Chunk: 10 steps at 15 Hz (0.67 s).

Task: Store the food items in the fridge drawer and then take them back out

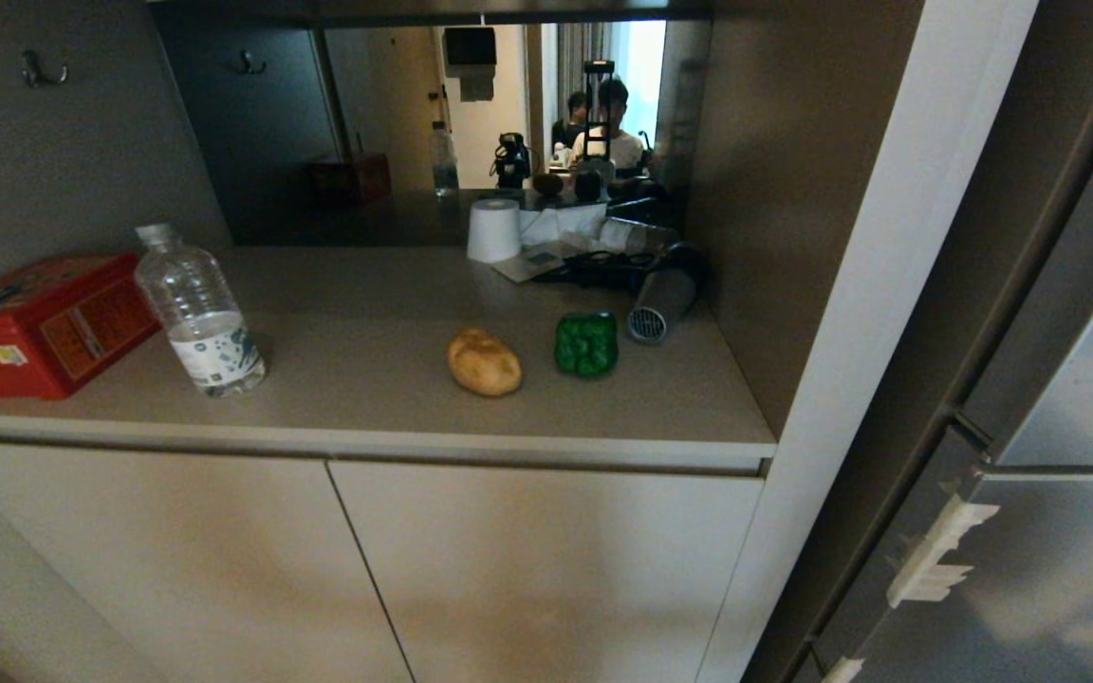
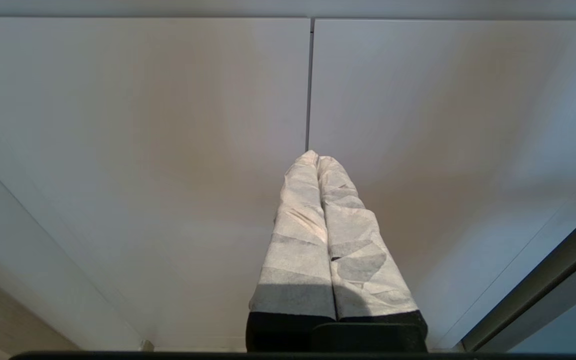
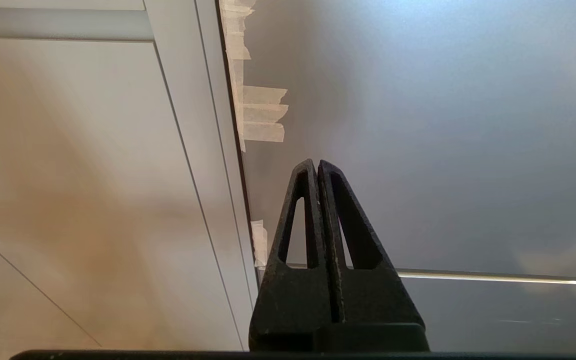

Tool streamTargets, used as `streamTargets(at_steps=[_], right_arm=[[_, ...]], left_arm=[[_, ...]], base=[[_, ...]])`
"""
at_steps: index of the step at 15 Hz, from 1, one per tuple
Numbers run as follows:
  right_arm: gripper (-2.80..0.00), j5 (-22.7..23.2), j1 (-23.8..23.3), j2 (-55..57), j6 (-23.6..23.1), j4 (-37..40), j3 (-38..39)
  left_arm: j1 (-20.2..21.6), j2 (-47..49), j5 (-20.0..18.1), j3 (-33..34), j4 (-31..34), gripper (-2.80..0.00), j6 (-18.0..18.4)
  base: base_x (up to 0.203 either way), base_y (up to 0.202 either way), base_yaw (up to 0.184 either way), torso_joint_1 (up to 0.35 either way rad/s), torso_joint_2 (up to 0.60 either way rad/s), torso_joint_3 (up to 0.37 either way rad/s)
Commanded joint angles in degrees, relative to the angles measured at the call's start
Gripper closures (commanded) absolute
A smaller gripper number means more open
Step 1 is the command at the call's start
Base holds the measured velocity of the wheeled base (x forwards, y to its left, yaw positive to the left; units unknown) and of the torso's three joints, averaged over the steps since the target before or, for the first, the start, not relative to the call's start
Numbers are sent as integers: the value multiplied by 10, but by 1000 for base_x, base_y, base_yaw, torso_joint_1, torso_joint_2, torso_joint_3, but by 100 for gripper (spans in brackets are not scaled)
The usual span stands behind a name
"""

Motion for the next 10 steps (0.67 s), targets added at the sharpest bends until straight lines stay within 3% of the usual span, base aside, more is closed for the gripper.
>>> streamTargets(at_steps=[1,10], right_arm=[[0,0,0,1,0,0,0],[0,0,0,1,-2,0,0]], left_arm=[[0,0,0,0,0,0,0],[0,0,0,0,0,0,1]], base=[[0,0,0,0,0,0],[-1,0,-14,1,-1,1]])
